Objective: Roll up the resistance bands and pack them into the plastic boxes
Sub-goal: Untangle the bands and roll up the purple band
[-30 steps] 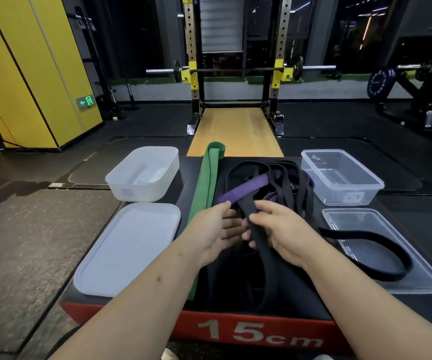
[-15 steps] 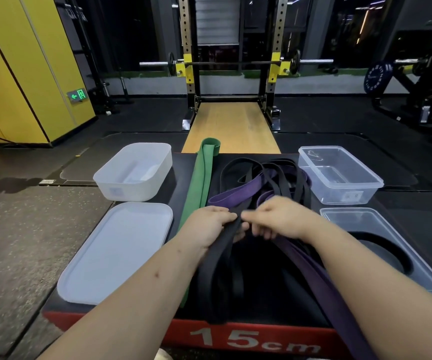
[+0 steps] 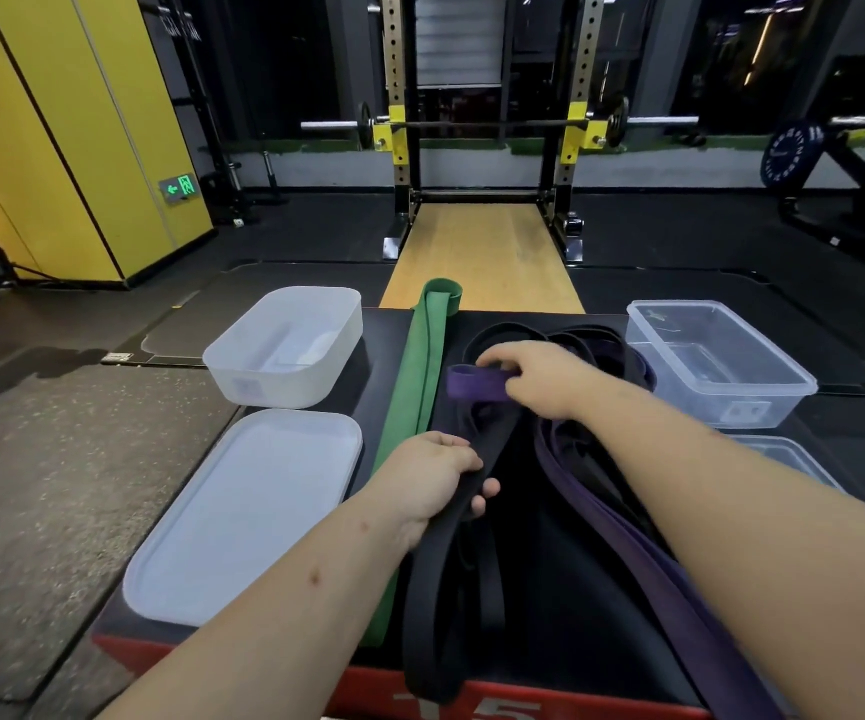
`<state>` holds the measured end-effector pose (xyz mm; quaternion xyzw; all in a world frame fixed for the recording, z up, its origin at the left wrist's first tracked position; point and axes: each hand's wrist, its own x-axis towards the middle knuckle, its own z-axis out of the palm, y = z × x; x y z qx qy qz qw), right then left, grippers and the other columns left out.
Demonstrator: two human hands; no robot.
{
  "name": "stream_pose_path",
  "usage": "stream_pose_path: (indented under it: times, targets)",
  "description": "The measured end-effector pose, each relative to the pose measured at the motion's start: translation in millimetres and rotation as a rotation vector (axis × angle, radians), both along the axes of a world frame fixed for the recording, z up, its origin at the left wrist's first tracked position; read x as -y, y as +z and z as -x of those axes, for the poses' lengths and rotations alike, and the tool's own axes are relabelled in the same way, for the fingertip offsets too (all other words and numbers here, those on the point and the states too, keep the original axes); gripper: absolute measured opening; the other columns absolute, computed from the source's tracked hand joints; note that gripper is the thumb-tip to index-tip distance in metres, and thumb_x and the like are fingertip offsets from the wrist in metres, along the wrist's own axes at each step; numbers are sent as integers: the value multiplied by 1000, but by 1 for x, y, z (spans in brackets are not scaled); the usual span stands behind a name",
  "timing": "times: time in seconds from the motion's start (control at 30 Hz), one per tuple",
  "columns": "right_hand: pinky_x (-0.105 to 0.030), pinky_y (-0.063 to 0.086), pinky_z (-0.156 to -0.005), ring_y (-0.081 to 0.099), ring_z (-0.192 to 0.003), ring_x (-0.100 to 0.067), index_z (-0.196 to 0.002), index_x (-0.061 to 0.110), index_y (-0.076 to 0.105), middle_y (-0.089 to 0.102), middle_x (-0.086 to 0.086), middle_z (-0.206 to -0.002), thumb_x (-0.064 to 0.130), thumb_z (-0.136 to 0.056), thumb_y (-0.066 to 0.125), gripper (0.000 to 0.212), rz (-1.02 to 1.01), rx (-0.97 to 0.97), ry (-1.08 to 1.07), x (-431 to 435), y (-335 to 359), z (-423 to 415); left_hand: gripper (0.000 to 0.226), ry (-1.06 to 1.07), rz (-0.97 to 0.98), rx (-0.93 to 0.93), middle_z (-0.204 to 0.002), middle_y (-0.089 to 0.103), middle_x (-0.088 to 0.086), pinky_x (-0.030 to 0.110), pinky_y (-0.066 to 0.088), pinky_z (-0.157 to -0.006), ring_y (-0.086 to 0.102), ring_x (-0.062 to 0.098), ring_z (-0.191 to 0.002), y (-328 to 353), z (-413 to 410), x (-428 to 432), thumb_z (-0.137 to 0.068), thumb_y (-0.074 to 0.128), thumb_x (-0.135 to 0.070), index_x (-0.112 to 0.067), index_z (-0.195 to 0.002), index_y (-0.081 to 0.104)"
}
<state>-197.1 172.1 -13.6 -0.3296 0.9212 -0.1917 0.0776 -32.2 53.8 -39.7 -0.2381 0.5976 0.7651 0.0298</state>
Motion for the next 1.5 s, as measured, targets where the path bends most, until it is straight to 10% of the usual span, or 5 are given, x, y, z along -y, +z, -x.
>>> stream_pose_path:
  times: [0.3, 0.43, 0.87, 1.33, 1.5]
  targets:
    - [-20, 44, -61, 62, -78, -9, -68, 31, 78, 70, 13, -81, -2, -77, 47, 46, -311, 105, -67, -74, 20, -1, 10, 36, -35, -52, -78, 62, 21, 27, 53, -47, 65, 22, -56, 5, -1, 0, -97, 51, 6, 0, -105, 54]
    - [-33, 54, -87, 63, -95, -22, -69, 36, 75, 70, 9, -93, 18, -82, 53, 32, -288, -59, -177, -61, 13, -10, 24, 50, -85, -82, -87, 68, 24, 29, 55, -51, 69, 27, -66, 7, 0, -3, -96, 54, 7, 5, -120, 55]
    - [-37, 62, -61, 75, -90, -32, -133, -6, 55, 69, -26, -124, 10, -106, 40, 34, 1085, 1205, -525, -5, -19, 9, 43, -92, -270, -291, -90, 71, 12, 43, 62, -78, 70, 30, -81, 23, 10, -3, -99, 46, 13, -5, -136, 57]
    - [-38, 59, -81, 72, -99, -27, -130, 8, 66, 72, -12, -112, -5, -102, 47, 37, 1180, 747, 48, -15, 51, -6, 31, 0, -67, -147, -109, 63, 24, 36, 60, -62, 70, 30, -79, 25, 41, 3, -98, 37, 14, 1, -104, 64]
    - [-36, 57, -92, 74, -99, -25, -118, 17, 74, 78, -11, -110, -14, -94, 56, 44, 809, 615, 153, -40, 31, -42, 56, 35, -261, -96, -111, 67, 24, 48, 60, -81, 66, 34, -88, 28, 52, 10, -103, 49, -41, 7, -127, 64]
